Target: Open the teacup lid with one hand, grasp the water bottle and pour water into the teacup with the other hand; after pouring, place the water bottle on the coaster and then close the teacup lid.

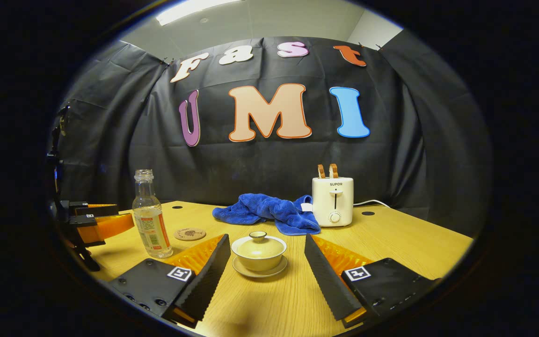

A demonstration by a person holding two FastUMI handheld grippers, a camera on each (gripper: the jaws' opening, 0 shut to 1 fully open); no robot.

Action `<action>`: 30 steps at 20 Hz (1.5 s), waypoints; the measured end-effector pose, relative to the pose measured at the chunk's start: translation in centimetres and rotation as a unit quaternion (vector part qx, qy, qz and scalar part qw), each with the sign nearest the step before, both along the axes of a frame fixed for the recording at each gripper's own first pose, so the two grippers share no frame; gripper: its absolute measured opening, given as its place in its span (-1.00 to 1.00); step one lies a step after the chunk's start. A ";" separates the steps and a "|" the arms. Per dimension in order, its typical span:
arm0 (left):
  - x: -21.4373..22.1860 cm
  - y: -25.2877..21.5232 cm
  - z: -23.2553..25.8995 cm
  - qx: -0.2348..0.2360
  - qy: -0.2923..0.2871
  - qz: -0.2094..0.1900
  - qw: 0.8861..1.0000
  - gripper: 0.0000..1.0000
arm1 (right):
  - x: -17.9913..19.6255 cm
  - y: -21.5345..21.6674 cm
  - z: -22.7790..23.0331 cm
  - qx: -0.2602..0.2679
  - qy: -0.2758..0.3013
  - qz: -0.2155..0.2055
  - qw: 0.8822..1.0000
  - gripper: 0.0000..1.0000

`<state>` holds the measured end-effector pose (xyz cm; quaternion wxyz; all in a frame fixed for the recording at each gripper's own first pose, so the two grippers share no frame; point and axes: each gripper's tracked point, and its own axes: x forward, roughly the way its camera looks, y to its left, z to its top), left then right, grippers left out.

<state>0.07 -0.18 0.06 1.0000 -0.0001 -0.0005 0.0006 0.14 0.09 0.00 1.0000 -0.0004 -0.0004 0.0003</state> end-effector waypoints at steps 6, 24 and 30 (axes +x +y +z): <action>-0.1 0.0 0.0 -0.001 0.001 0.000 1.000 0.90 | 0.3 0.5 -0.3 0.001 0.005 0.024 1.000 1.00; -0.1 -0.4 0.0 -0.001 0.002 0.001 1.000 0.90 | 8.7 1.6 -2.0 -0.015 0.057 0.034 0.998 0.43; -0.1 -0.5 0.1 -0.002 0.002 0.002 1.000 0.90 | 10.0 1.9 -3.7 -0.011 0.090 0.047 0.995 -0.11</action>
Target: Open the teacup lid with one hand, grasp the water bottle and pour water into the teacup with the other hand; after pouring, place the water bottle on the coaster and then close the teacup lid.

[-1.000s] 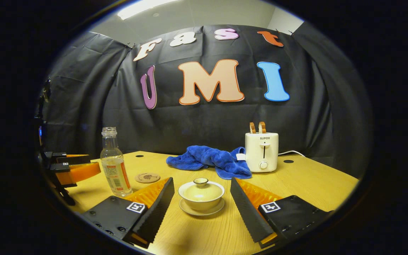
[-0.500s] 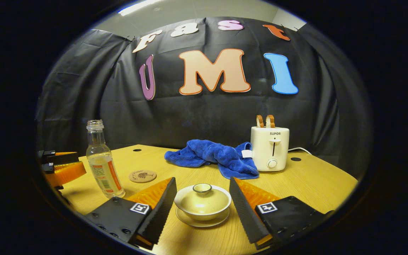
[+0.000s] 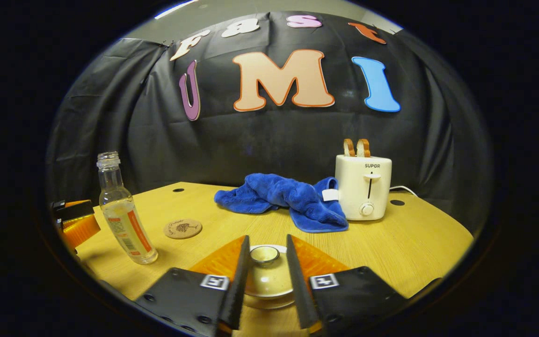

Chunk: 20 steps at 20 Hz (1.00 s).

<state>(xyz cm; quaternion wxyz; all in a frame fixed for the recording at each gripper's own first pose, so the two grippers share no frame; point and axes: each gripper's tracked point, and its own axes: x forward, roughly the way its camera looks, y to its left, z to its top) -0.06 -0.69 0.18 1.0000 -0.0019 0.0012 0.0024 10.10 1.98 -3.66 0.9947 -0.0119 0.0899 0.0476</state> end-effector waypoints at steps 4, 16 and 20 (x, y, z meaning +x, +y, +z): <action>0.1 0.0 0.0 0.000 0.000 0.000 1.000 0.89 | -0.4 0.0 0.6 -0.013 0.000 -0.002 1.000 -0.37; 0.2 0.2 -0.1 0.001 -0.001 0.000 1.000 0.89 | -1.5 -1.0 2.7 0.009 -0.063 -0.017 0.998 -0.36; 0.2 0.2 -0.1 0.001 -0.001 -0.001 1.000 0.90 | -2.0 -2.0 3.1 0.011 -0.081 -0.035 0.996 -0.39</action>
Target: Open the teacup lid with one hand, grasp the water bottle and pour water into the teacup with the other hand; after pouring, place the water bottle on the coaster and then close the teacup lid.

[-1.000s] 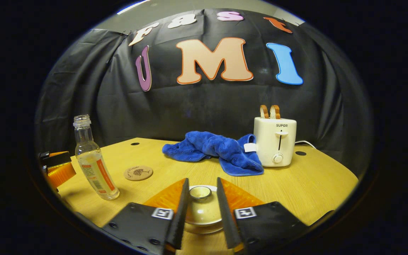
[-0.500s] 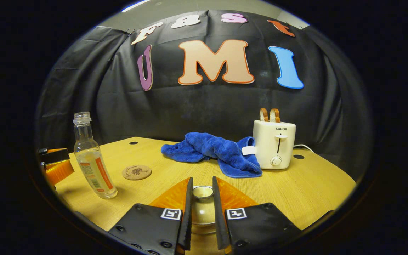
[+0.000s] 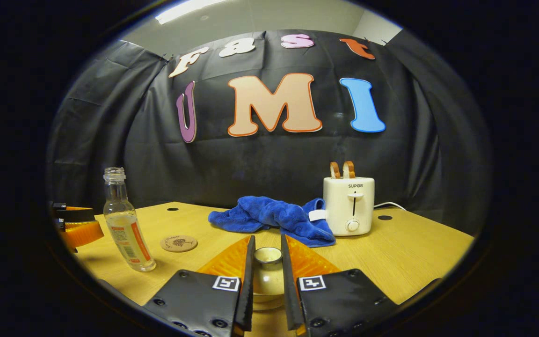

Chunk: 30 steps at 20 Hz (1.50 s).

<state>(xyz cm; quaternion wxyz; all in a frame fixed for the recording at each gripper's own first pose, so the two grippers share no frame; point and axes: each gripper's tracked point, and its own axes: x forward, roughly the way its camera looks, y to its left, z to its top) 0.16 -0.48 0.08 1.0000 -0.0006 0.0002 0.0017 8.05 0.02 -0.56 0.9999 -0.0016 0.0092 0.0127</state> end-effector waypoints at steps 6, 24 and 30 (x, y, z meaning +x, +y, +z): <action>1.5 -1.0 -0.1 0.000 0.003 -0.025 1.000 0.90 | -2.0 -3.1 0.5 -0.002 -0.005 -0.052 0.999 -0.37; 6.9 -2.2 -3.0 -0.009 0.090 -0.067 0.994 0.83 | -7.0 -6.5 0.8 -0.002 -0.007 -0.076 0.997 -0.37; 7.5 -2.5 -4.1 0.002 0.123 -0.070 0.990 0.53 | -7.0 -6.4 0.8 -0.002 -0.007 -0.076 0.997 -0.37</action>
